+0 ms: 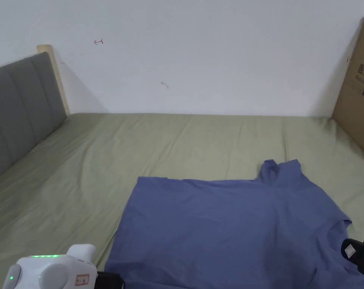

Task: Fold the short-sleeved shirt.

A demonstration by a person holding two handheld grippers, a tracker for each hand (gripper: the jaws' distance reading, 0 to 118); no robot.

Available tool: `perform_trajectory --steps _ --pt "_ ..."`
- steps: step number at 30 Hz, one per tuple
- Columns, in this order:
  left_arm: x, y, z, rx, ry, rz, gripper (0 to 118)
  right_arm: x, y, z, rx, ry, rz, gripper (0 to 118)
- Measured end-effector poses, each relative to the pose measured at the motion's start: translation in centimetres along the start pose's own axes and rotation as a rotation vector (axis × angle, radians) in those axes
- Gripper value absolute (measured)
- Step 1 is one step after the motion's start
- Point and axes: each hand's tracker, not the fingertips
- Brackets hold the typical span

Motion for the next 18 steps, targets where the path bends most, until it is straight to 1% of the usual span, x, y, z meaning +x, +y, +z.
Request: perform_trajectory --steps 1,2,3,4,5,7,8,10,11,13,14,15,16,17,18 --pt "0.2 -0.2 -0.3 -0.019 0.002 -0.040 95 0.0 0.0 0.0 -0.004 -0.004 0.000 0" --pt "0.7 -0.9 -0.5 -0.028 0.013 -0.084 72 0.1 0.0 0.0 -0.008 -0.006 0.000 0" --pt "0.9 -1.2 -0.5 -0.027 0.020 -0.118 36 0.3 0.0 0.0 -0.010 -0.008 0.000 0" --pt "1.0 -1.5 -0.3 -0.011 0.014 -0.132 26 0.4 0.0 0.1 -0.012 -0.012 0.000 0" --pt "1.0 -1.7 0.0 0.003 0.009 -0.114 24 0.5 -0.1 0.1 -0.012 -0.017 -0.002 0" --pt "0.9 -2.1 0.9 0.036 -0.034 -0.063 9 1.0 -0.1 0.4 -0.009 -0.026 -0.008 0" --pt "0.8 -2.2 1.4 0.055 -0.058 -0.033 9 1.3 -0.1 0.6 -0.006 -0.027 -0.010 0" --pt "0.9 -2.5 2.7 0.118 -0.057 -0.018 8 2.0 0.1 1.0 -0.012 0.002 -0.004 0" --pt "1.0 -2.7 3.4 0.142 -0.062 -0.029 8 2.2 0.1 1.2 -0.020 -0.018 0.016 0" --pt "1.2 -2.9 4.6 0.174 -0.079 -0.039 8 2.8 0.3 1.1 -0.066 -0.103 0.063 0" --pt "1.4 -3.0 4.9 0.181 -0.084 -0.041 8 3.3 0.5 0.7 -0.123 -0.128 0.067 17" --pt "1.5 -3.0 5.3 0.189 -0.086 -0.042 8 3.7 0.5 0.3 -0.175 -0.156 0.071 70" --pt "1.6 -3.0 5.7 0.194 -0.086 -0.043 8 4.2 0.4 -0.3 -0.254 -0.182 0.075 104" --pt "1.6 -2.9 6.0 0.196 -0.080 -0.047 8 4.7 0.1 -1.1 -0.347 -0.218 0.083 110" --pt "1.9 -2.7 6.0 0.197 -0.077 -0.048 8 5.3 -0.3 -1.3 -0.341 -0.245 0.080 110"
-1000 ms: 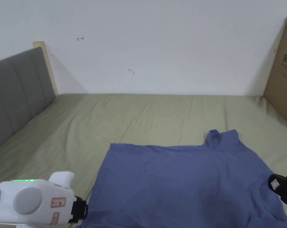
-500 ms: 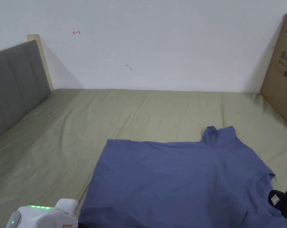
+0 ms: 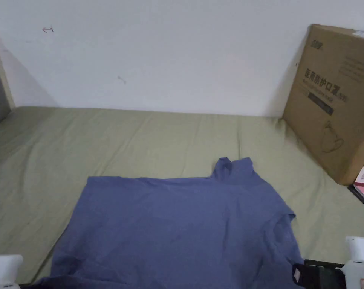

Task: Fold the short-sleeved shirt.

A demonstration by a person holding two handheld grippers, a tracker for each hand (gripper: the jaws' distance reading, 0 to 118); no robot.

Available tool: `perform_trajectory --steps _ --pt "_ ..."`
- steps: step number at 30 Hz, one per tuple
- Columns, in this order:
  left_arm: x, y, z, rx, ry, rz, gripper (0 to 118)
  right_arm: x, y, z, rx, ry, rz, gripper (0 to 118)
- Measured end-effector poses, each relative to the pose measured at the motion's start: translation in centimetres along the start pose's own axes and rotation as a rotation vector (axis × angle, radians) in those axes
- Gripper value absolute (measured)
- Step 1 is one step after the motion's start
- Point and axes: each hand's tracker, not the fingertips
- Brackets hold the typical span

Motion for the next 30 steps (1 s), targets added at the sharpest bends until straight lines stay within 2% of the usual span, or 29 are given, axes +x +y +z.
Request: perform_trajectory --steps 3,5,6,8,10,11,13,14,16,17,18,22,25,28,30 --pt "0.2 0.2 0.0 -0.008 0.021 -0.007 8 3.0 -0.4 -4.0 -0.121 -0.061 0.006 110" --pt "0.9 0.4 -0.4 -0.029 0.035 -0.004 8 4.1 -1.3 -6.4 -0.205 -0.148 0.038 108" --pt "1.0 0.4 -0.5 -0.040 0.041 -0.006 8 4.6 -1.8 -7.4 -0.249 -0.157 0.045 102" --pt "1.3 0.4 -1.0 -0.085 0.071 -0.011 8 5.5 -2.8 -9.0 -0.350 -0.083 0.019 82" --pt "1.4 0.3 -1.4 -0.112 0.078 -0.014 8 5.6 -3.7 -9.3 -0.374 -0.039 -0.006 78" --pt "1.5 0.2 -1.6 -0.128 0.082 -0.010 8 5.3 -3.6 -8.6 -0.329 -0.070 0.017 76" --pt "1.4 0.1 -1.9 -0.143 0.084 -0.002 8 4.4 -3.4 -7.5 -0.323 -0.065 0.049 69" --pt "1.4 0.0 -2.0 -0.149 0.082 0.008 8 4.2 -3.3 -7.3 -0.330 -0.047 0.073 55" --pt "1.0 -0.1 -2.2 -0.154 0.079 0.018 8 3.8 -3.4 -6.8 -0.307 -0.050 0.151 18" --pt "1.0 -0.1 -2.2 -0.154 0.078 0.018 8 3.8 -3.4 -6.5 -0.304 0.046 0.134 5" --pt "1.0 -0.1 -2.2 -0.152 0.080 0.015 8 3.9 -3.3 -6.5 -0.312 0.045 0.108 5" --pt "0.9 -0.3 -1.3 -0.156 0.080 0.002 7 4.5 -3.2 -5.1 -0.288 0.038 0.113 5" --pt "0.5 -0.4 -0.4 -0.147 0.064 0.005 7 5.5 -3.0 -3.5 -0.271 0.096 0.022 5" --pt "0.1 0.3 0.1 -0.130 0.048 0.028 7 5.8 -2.1 -2.3 -0.243 0.120 -0.002 5" --pt "0.0 1.6 0.4 -0.113 0.031 0.060 7 5.8 -0.9 -1.6 -0.212 0.166 -0.049 5"
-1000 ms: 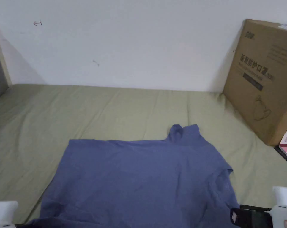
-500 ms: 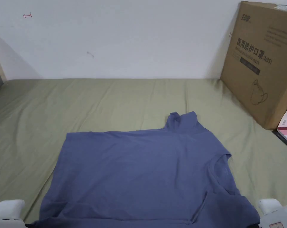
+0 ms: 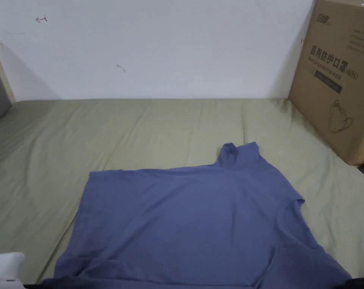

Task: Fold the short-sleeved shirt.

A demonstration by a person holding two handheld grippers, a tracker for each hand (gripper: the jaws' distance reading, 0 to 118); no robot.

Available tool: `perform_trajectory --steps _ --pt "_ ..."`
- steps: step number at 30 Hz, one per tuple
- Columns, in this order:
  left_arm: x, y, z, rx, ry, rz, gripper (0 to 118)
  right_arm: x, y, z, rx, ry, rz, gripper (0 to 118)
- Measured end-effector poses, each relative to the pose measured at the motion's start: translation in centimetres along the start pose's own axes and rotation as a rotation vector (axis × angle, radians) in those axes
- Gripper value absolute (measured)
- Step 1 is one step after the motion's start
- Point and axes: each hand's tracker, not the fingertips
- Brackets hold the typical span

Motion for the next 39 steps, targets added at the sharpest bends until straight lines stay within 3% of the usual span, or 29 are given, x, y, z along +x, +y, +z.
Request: perform_trajectory --steps 8,12,19,20,21,22,23,24,26,27,30,35,37,38,39 --pt "-0.1 9.1 -2.5 0.057 -0.049 0.117 7 -1.7 9.8 -0.1 0.106 0.073 -0.077 5" --pt "-0.8 13.8 -6.8 0.032 -0.021 0.190 7 -0.6 15.1 -3.9 0.116 0.078 -0.209 5" --pt "-2.4 17.1 -12.0 0.048 -0.066 0.343 8 1.3 19.8 -11.0 0.087 0.024 -0.361 5" --pt "-2.4 17.2 -12.2 0.052 -0.066 0.341 8 1.3 19.8 -11.7 0.087 0.024 -0.377 6" --pt "-2.4 17.2 -12.5 0.059 -0.065 0.340 10 1.3 19.7 -12.1 0.100 0.011 -0.391 21" --pt "-2.3 17.0 -12.6 0.069 -0.062 0.326 17 1.2 19.5 -12.2 0.126 -0.022 -0.396 43" --pt "-2.2 16.9 -12.5 0.080 -0.052 0.308 32 1.4 19.3 -12.3 0.141 -0.038 -0.388 71" --pt "-2.3 16.7 -12.3 0.093 -0.043 0.291 61 1.3 19.0 -12.2 0.158 -0.031 -0.376 96" --pt "-2.4 16.1 -12.1 0.106 -0.066 0.284 108 1.1 18.2 -11.3 0.222 -0.015 -0.362 100" --pt "-2.4 15.8 -11.8 0.115 -0.082 0.286 118 1.1 17.8 -10.7 0.233 -0.009 -0.361 100" --pt "-2.1 15.0 -10.1 0.174 -0.081 0.273 117 -0.1 16.2 -8.2 0.297 -0.036 -0.320 100" --pt "0.2 12.8 -5.9 0.277 -0.083 0.152 115 -4.0 12.3 -2.6 0.503 -0.017 -0.112 99" --pt "2.1 10.7 -3.2 0.395 -0.051 0.076 90 -6.3 9.6 -0.1 0.630 -0.015 -0.033 84" --pt "2.7 9.7 -2.1 0.455 -0.037 0.044 65 -7.3 8.4 0.8 0.686 -0.011 -0.011 66" --pt "3.3 8.5 -1.0 0.510 -0.025 0.014 21 -8.2 7.2 1.6 0.725 0.003 0.020 29"
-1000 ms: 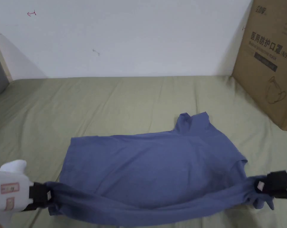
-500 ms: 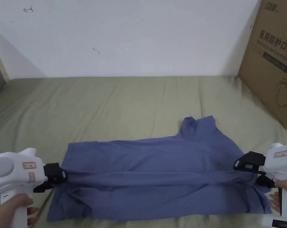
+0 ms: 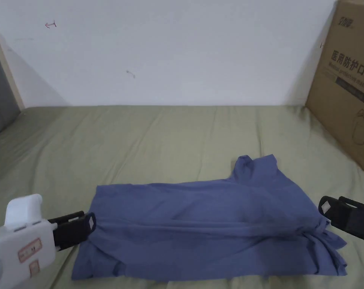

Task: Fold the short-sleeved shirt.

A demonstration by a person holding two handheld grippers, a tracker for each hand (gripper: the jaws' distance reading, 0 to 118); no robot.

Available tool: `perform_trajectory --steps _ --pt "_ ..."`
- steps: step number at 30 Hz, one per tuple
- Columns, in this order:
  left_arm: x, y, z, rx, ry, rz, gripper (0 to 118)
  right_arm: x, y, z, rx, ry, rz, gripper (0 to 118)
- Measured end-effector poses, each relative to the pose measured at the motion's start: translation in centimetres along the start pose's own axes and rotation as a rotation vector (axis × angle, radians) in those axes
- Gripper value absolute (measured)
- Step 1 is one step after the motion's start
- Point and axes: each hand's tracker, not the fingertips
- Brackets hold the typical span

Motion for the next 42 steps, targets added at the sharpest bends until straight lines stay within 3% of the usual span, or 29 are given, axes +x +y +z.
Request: perform_trajectory --steps 1,2,4,6,8,13,15,16,17,18,19,20,28,29,31,34,36,38,40,41,42 --pt "0.8 -0.6 1.4 0.034 0.008 -0.024 0 -0.9 -0.4 1.2 0.023 0.014 0.027 3" --pt "1.4 -1.0 2.2 0.049 0.020 -0.038 1 -1.6 -0.8 2.0 0.042 0.014 0.051 0" --pt "1.6 -2.1 3.5 0.057 0.038 -0.050 1 -2.6 -1.9 3.4 0.062 -0.014 0.070 0" --pt "1.8 -2.5 4.6 0.054 0.018 -0.031 1 -2.7 -2.4 3.9 0.025 0.075 0.051 0" --pt "1.6 -2.2 4.4 0.005 0.025 0.003 1 -2.2 -2.8 3.6 0.006 0.073 0.049 0" --pt "-1.4 -0.7 -1.4 -0.401 0.045 0.054 1 -1.5 -2.6 3.5 -0.023 0.091 0.071 0" --pt "-2.7 -1.3 -4.4 -0.475 0.025 0.060 1 -1.1 -2.8 3.3 -0.016 0.098 0.058 0" --pt "-3.0 -1.6 -5.6 -0.490 0.047 0.046 5 -1.5 -2.9 3.2 -0.017 0.100 0.048 0" --pt "-3.4 -1.8 -6.8 -0.511 0.071 0.030 23 -1.3 -3.0 2.9 -0.031 0.112 0.031 0" --pt "-3.8 -2.1 -8.1 -0.526 0.116 0.018 74 -1.1 -3.1 2.6 -0.048 0.122 0.016 0" --pt "-3.9 -2.8 -9.2 -0.550 0.150 0.007 105 -0.9 -3.5 2.2 -0.061 0.130 0.009 0" --pt "-4.3 -3.2 -10.4 -0.568 0.161 0.011 118 -0.7 -3.7 1.9 -0.079 0.141 0.005 0" --pt "-4.8 -6.8 -15.3 -0.620 0.222 -0.037 118 -2.0 -4.5 0.4 -0.161 0.082 0.156 0" --pt "-4.2 -6.4 -15.2 -0.612 0.240 -0.058 117 -2.0 -4.5 0.2 -0.167 0.063 0.168 0" --pt "-4.0 -6.3 -14.3 -0.595 0.235 -0.052 95 -1.5 -4.5 -0.4 -0.182 0.035 0.167 0" --pt "-2.1 -5.1 -12.4 -0.506 0.205 -0.155 78 0.4 -4.7 -1.1 -0.204 0.015 0.070 0" --pt "-1.0 -4.5 -11.5 -0.485 0.152 -0.183 20 1.9 -4.7 -1.5 -0.207 -0.018 -0.008 0" --pt "-0.5 -3.9 -11.1 -0.490 0.123 -0.199 6 3.4 -4.5 -1.9 -0.208 -0.029 -0.086 0" --pt "-0.7 -3.6 -10.5 -0.475 0.121 -0.184 7 4.8 -3.8 -2.6 -0.211 -0.043 -0.142 1" --pt "-0.7 -3.3 -10.2 -0.464 0.126 -0.186 6 5.6 -3.4 -3.3 -0.225 -0.042 -0.166 14" --pt "-0.9 -2.9 -9.9 -0.454 0.123 -0.182 6 6.6 -3.1 -4.4 -0.253 -0.037 -0.199 60"
